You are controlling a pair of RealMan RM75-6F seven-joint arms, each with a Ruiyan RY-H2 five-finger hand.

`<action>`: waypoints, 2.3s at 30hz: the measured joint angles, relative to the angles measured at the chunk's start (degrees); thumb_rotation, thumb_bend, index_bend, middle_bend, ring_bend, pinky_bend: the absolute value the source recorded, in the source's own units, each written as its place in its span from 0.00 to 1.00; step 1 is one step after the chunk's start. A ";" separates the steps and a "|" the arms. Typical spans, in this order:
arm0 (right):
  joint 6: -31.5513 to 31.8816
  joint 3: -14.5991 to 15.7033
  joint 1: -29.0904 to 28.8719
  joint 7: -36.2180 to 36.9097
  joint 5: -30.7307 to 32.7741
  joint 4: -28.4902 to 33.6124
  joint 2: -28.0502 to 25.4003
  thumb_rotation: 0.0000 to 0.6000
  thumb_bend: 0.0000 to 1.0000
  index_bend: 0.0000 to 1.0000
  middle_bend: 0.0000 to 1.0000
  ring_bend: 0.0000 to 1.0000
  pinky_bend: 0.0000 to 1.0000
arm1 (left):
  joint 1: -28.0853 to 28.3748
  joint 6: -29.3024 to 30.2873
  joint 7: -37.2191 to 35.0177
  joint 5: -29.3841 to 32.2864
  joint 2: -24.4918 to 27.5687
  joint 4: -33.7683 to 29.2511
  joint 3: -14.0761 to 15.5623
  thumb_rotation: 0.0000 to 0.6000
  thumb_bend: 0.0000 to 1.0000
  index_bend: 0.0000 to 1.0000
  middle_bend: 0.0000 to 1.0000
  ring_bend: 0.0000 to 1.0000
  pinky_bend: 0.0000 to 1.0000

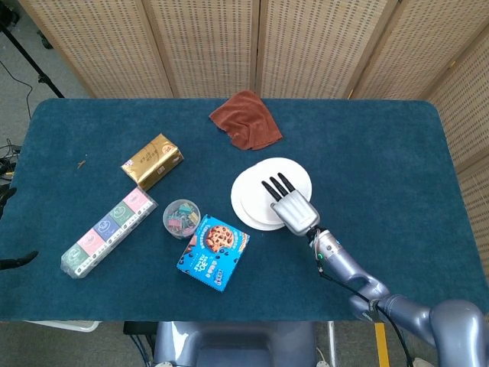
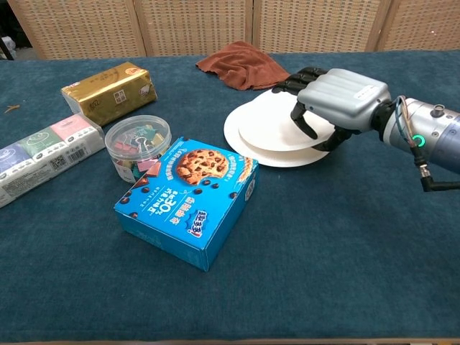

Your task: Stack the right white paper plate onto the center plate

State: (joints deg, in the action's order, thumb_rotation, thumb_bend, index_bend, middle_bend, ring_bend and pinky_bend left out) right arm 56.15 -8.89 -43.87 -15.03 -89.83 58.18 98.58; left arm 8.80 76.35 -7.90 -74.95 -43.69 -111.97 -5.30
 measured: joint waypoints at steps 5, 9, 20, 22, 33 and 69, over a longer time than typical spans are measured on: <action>-0.15 0.58 0.11 -0.75 0.70 -0.26 -0.08 1.00 0.72 0.32 0.04 0.00 0.00 | -0.02 -0.40 -0.27 0.11 0.17 -0.15 0.09 1.00 0.07 0.00 0.00 0.00 0.00; -0.11 1.20 0.34 -0.76 0.83 0.50 -0.92 1.00 0.72 0.12 0.01 0.00 0.00 | -0.11 -0.28 -0.41 0.11 0.36 -0.26 0.08 1.00 0.07 0.00 0.00 0.00 0.00; 0.65 3.03 1.48 -2.18 0.89 3.69 -3.92 1.00 0.28 0.00 0.00 0.00 0.00 | -0.11 -0.46 -0.16 -0.15 0.45 -0.47 0.19 1.00 0.07 0.00 0.00 0.00 0.00; 0.96 3.00 1.63 -2.77 1.09 4.12 -4.19 1.00 0.08 0.00 0.00 0.00 0.00 | -0.10 -0.54 -0.06 -0.23 0.44 -0.55 0.24 1.00 0.07 0.00 0.00 0.00 0.00; 1.64 1.67 2.33 -9.23 4.33 6.06 -4.48 1.00 0.00 0.00 0.00 0.00 0.00 | -0.09 -0.61 -0.08 -0.50 0.43 -0.73 0.31 1.00 0.07 0.00 0.00 0.00 0.00; 3.59 1.34 7.82 -21.69 13.52 35.31 -25.60 1.00 0.26 0.00 0.00 0.00 0.01 | 0.05 -2.05 -1.76 -1.22 1.39 -0.73 0.73 1.00 0.07 0.00 0.00 0.00 0.00</action>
State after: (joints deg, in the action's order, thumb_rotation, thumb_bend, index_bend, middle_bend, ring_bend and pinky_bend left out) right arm 59.74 -7.54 -36.04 -36.73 -76.30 93.49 72.98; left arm 8.84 74.31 -9.66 -76.17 -42.30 -112.70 -4.57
